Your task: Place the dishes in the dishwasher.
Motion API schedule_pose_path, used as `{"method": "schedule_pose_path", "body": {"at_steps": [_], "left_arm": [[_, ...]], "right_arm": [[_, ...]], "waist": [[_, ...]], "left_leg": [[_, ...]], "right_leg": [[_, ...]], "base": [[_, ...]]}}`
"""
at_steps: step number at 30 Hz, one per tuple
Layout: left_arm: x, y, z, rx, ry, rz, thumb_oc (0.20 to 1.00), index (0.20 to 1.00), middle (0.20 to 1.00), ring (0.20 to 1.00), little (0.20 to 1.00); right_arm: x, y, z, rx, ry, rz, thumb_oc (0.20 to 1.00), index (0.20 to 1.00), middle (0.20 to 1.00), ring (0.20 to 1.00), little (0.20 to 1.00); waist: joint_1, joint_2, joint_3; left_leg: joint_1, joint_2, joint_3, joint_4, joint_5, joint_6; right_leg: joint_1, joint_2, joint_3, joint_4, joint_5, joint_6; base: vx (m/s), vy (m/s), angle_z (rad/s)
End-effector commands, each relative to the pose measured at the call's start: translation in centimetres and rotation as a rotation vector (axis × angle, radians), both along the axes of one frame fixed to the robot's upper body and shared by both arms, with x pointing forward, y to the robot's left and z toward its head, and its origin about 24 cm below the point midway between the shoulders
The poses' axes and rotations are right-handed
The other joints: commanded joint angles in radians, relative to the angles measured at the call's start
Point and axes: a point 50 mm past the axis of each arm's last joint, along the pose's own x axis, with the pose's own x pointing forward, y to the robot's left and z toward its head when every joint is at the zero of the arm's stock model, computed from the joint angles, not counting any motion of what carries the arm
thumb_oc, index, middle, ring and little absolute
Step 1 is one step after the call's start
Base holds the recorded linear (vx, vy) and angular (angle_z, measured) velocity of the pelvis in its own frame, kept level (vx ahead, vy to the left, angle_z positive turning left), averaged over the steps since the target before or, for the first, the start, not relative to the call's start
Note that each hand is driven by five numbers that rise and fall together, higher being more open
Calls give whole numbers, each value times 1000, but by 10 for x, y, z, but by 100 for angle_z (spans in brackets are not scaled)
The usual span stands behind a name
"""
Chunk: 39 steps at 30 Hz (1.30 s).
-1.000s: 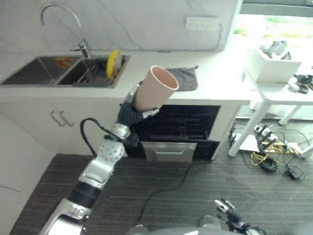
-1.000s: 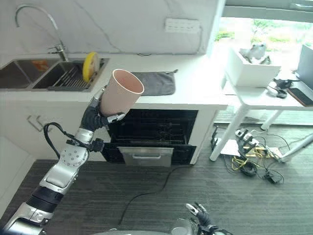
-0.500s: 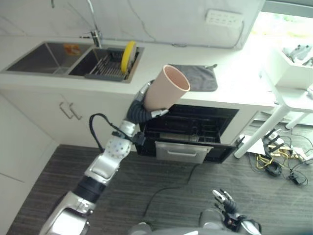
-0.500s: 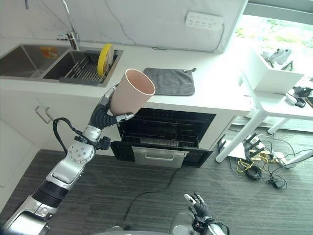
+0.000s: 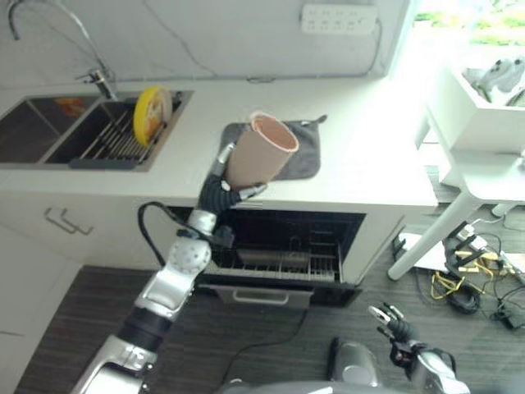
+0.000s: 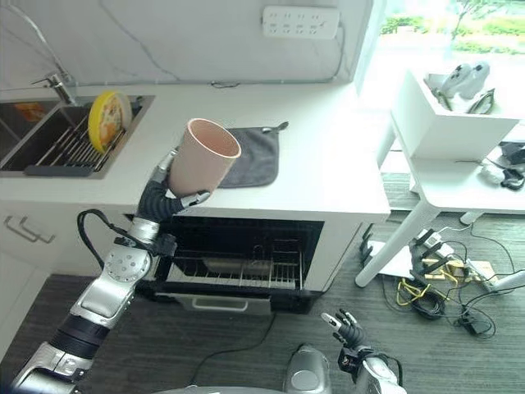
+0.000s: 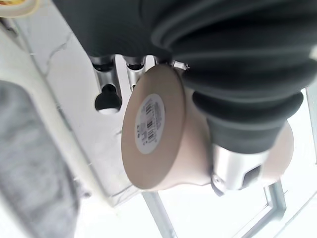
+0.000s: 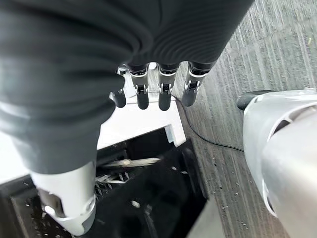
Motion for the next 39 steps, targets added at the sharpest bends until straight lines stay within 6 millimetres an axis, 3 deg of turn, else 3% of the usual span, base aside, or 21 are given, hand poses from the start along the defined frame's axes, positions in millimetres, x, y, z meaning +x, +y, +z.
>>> {"method": "schedule_pose_path", "body": {"at_steps": [1, 2, 3, 7, 8, 12, 22, 29, 32, 34, 39], "left_arm": [[-6, 2, 25, -4, -130, -4, 200, 200, 200, 200, 200], [-7, 1, 25, -7, -136, -9, 200, 200, 200, 200, 200], [-8, -3, 26, -9, -150, -29, 200, 200, 200, 200, 200], [-7, -4, 29, 13, -156, -37, 200, 200, 200, 200, 200], [-4, 0, 32, 15, -154, -34, 200, 200, 200, 200, 200], [-2, 0, 32, 16, -149, -43, 200, 200, 200, 200, 200], [-4, -4, 33, 11, -166, -53, 200, 200, 200, 200, 200], [-1, -1, 22, -42, -95, -41, 200, 200, 200, 200, 200], [3, 14, 10, -79, -81, 21, 200, 200, 200, 200, 200], [4, 15, 10, -88, -90, 35, 200, 200, 200, 200, 200], [5, 29, 14, -162, -132, 87, 200, 200, 200, 200, 200]], "right_arm": [[-6, 3, -3, 21, -22, 15, 1000, 1000, 1000, 1000, 1000], [-6, 1, -2, 15, -27, 8, 1000, 1000, 1000, 1000, 1000], [-6, -4, 0, 5, -39, -19, 1000, 1000, 1000, 1000, 1000], [-10, -4, -2, 16, -37, -16, 1000, 1000, 1000, 1000, 1000], [-15, 4, -7, 26, -15, 2, 1000, 1000, 1000, 1000, 1000], [-21, 8, -11, 30, -4, -32, 1000, 1000, 1000, 1000, 1000], [-12, 12, -7, 22, -36, -49, 1000, 1000, 1000, 1000, 1000], [-2, -3, 3, -7, -88, -189, 1000, 1000, 1000, 1000, 1000], [-2, -21, 18, -75, -181, -318, 1000, 1000, 1000, 1000, 1000], [2, -26, 28, -167, -234, -268, 1000, 1000, 1000, 1000, 1000], [22, -37, 86, -308, -551, -175, 1000, 1000, 1000, 1000, 1000]], "waist": [[-10, -1, -78], [-13, 8, -81], [-28, 15, -77], [-37, 27, -73], [-33, 32, -75], [-27, 27, -73], [-8, 15, -62], [-2, 7, -60], [-33, -11, -69], [-45, -16, -70], [-100, -32, -72]], "left_leg": [[-32, -91, 28, -158, -100, 88], [-37, -52, 30, -199, -30, 61], [-24, -18, 56, -246, -11, 36], [-3, -35, 59, -321, 10, 22], [1, -64, 42, -362, 15, 24], [12, -90, 25, -389, 6, 41], [-3, -98, 29, -396, 6, 55], [-6, -83, 64, -374, 11, 51], [8, -86, 98, -347, -9, 68], [11, -89, 103, -343, -15, 73], [20, -103, 132, -326, -36, 94]], "right_leg": [[42, 27, 20, -157, 23, 101], [54, 34, 26, -177, 23, 100], [72, 3, 11, -204, 34, 114], [66, -37, 10, -227, 75, 153], [56, -51, 18, -228, 93, 179], [41, -68, 20, -222, 108, 202], [43, -76, 8, -234, 112, 211], [70, -80, -13, -245, 110, 210], [64, -89, 0, -224, 113, 216], [61, -89, 9, -221, 115, 218], [35, -91, 43, -205, 122, 224]], "base": [[83, 171, 2], [63, 350, -17], [43, 322, -24], [50, 258, -4], [90, 236, -9], [30, 73, -1], [-24, 10, -1], [-71, 7, -5], [-91, -15, -16], [-55, -22, -30], [-43, -12, -41]]}}
